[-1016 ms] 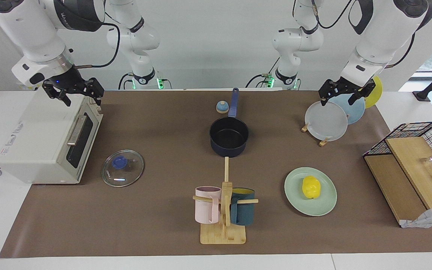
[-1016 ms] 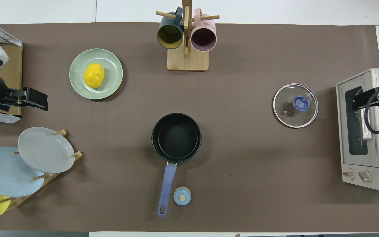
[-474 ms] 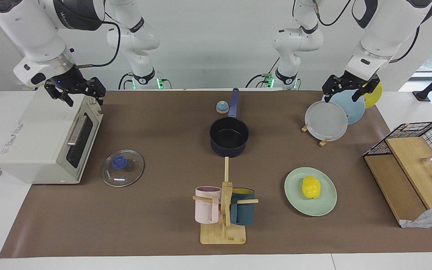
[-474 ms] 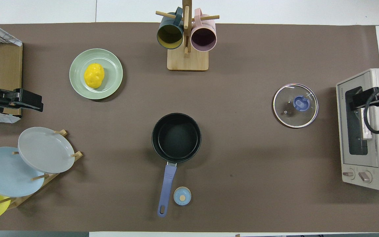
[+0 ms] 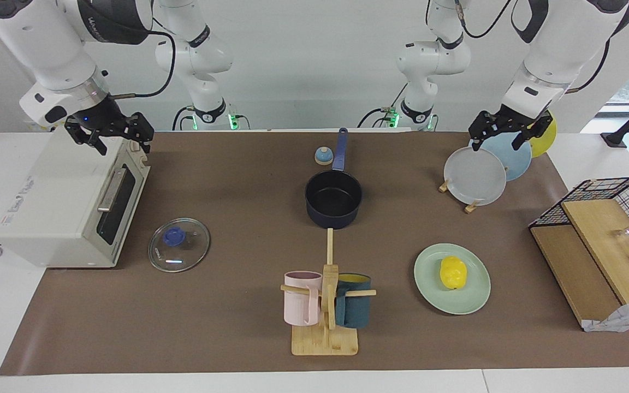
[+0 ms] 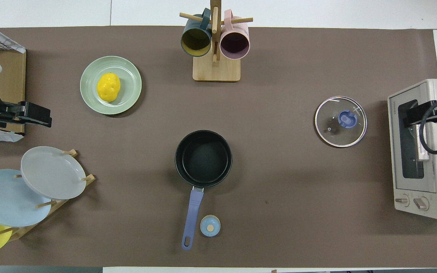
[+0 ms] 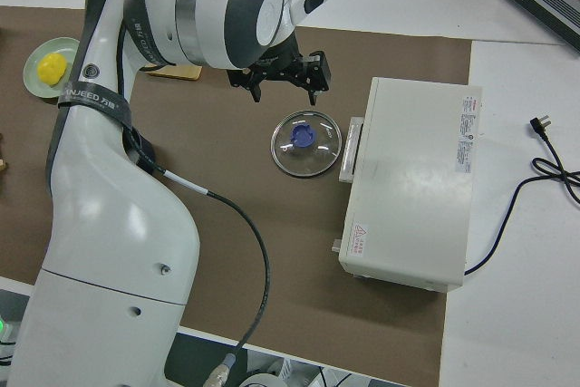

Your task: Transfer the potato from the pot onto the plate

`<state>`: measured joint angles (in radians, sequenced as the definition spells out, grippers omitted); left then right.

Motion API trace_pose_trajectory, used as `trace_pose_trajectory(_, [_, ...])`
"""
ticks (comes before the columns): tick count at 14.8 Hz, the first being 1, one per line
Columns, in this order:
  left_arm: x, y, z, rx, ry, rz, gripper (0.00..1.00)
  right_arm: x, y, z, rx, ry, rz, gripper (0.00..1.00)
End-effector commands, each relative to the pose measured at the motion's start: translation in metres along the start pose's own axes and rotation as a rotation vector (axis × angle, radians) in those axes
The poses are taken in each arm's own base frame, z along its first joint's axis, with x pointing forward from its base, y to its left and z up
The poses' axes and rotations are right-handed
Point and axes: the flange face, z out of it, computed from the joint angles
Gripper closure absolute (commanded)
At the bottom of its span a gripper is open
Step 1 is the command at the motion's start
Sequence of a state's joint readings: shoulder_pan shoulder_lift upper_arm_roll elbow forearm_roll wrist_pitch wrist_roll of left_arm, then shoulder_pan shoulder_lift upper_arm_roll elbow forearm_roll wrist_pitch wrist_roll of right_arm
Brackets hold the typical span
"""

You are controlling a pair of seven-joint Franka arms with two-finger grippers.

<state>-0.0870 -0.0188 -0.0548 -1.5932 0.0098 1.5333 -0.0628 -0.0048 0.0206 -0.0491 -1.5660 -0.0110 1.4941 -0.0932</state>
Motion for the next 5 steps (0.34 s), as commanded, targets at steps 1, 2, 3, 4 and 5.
trace_pose_trajectory(1, [-0.0097,0.0016,-0.0008,-0.024,0.020,0.012,0.00,-0.0030,-0.0016,-0.0027,-0.003,0.008,0.010,0.00])
trace_pose_trajectory(2, [-0.0099,0.0016,-0.0006,-0.024,0.018,0.013,0.00,-0.0030,-0.0016,-0.0027,-0.003,0.008,0.012,0.00])
trace_pose_trajectory(3, [-0.0102,0.0024,-0.0004,-0.023,0.015,0.015,0.00,-0.0030,-0.0016,-0.0027,-0.003,0.008,0.012,0.00])
trace_pose_trajectory(4, [-0.0106,0.0033,-0.0013,-0.023,0.018,0.017,0.00,-0.0030,-0.0016,-0.0027,-0.003,0.008,0.012,0.00])
trace_pose_trajectory(5, [-0.0106,0.0033,-0.0013,-0.023,0.018,0.018,0.00,-0.0035,-0.0016,-0.0028,-0.003,0.008,0.010,0.00])
